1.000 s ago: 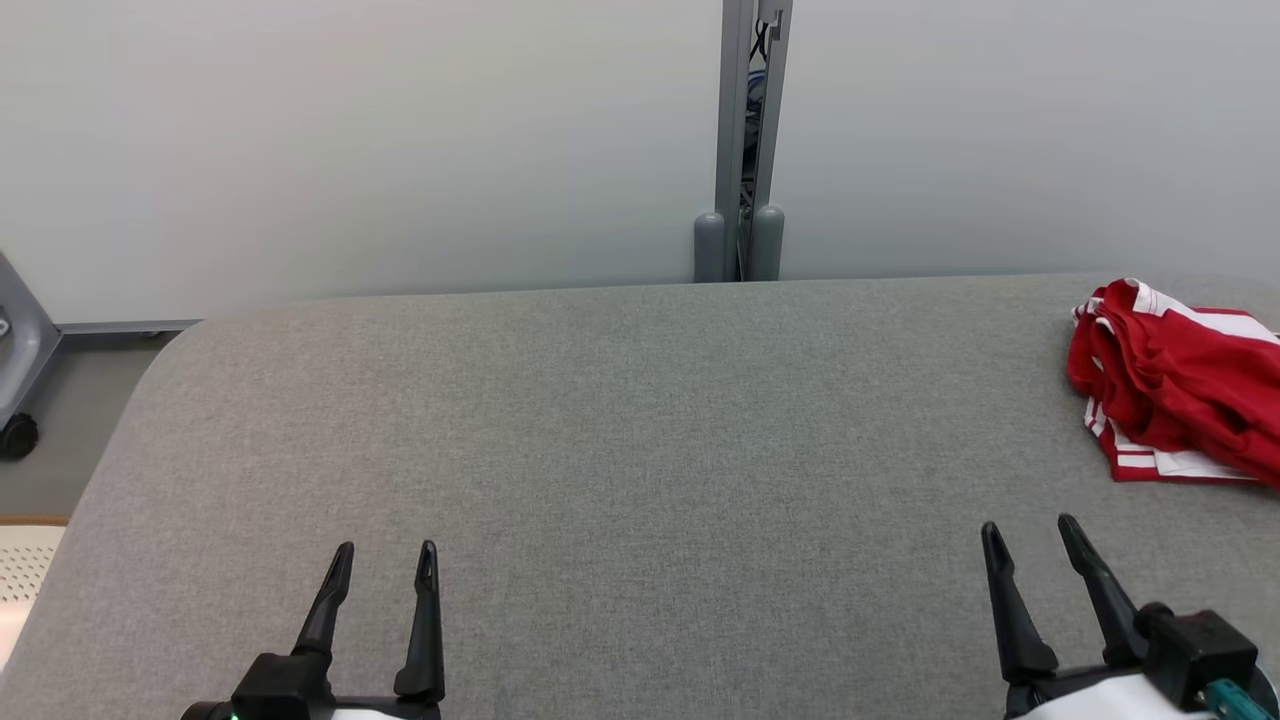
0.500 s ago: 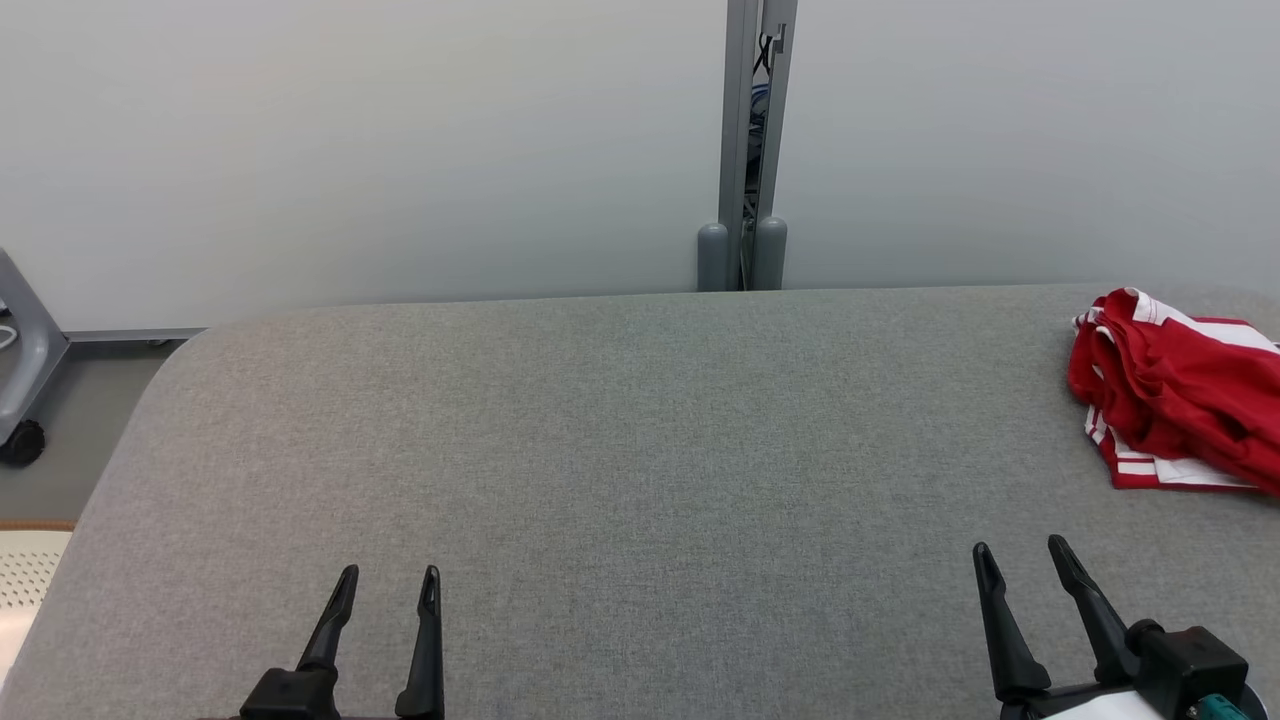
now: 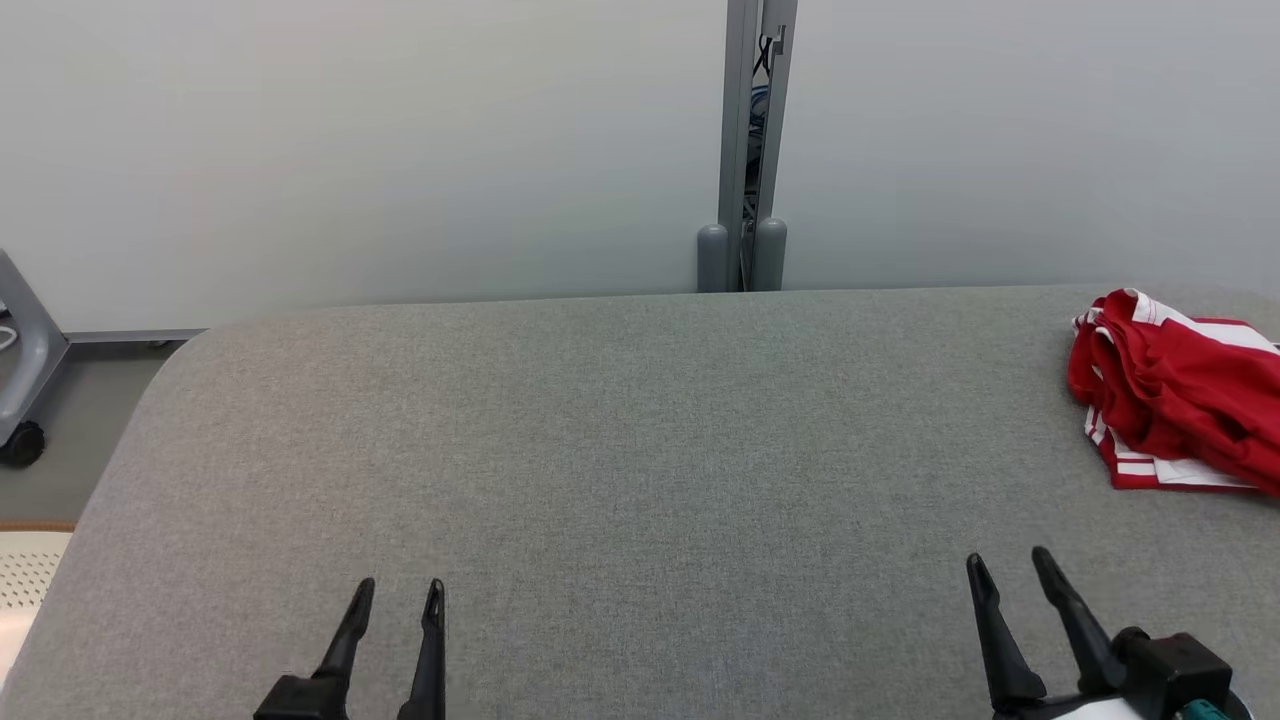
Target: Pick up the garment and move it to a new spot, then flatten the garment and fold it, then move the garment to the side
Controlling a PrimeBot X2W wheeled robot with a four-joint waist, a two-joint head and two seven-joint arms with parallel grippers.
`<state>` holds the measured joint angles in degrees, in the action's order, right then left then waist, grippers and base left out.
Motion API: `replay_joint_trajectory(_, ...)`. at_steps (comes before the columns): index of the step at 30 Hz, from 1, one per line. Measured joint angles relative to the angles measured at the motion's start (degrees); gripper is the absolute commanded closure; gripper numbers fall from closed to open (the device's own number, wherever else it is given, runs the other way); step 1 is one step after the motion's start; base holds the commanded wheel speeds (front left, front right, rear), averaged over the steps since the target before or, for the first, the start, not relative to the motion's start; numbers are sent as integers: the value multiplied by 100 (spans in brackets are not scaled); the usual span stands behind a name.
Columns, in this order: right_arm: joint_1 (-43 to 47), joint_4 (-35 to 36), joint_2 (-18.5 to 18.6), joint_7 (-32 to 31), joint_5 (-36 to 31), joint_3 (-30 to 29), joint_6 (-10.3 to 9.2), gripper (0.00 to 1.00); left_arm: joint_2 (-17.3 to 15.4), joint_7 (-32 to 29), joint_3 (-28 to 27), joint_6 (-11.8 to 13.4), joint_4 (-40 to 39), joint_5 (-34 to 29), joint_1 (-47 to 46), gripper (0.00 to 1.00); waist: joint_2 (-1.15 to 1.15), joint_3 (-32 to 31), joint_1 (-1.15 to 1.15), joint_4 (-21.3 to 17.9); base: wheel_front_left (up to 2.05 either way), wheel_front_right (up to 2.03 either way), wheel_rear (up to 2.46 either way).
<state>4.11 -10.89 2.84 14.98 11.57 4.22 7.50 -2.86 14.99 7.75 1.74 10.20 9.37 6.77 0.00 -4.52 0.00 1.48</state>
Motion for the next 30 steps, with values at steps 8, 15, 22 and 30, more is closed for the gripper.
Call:
replay_joint_trajectory(8, 159, -302, -80, -92, 188, -13, 0, 100, 40, -87, 40, -18, 328, 208, 181, 100, 0, 11, 0, -4, 0, 0, 0)
replay_joint_trajectory(15, 97, -324, -73, -318, 945, -179, 0, 100, 38, -248, -22, -77, 417, 985, 21, 100, 0, 39, 0, -12, 0, 0, 0)
replay_joint_trajectory(22, -47, -356, -58, -548, 1737, -348, 0, 100, 38, -413, -94, -176, 512, 1816, -219, 100, 0, 69, 0, -21, 0, 0, 0)
replay_joint_trajectory(30, -180, -399, -49, -764, 2460, -508, 0, 100, 37, -568, -153, -269, 573, 2572, -421, 100, 0, 100, 0, -31, 0, 0, 0)
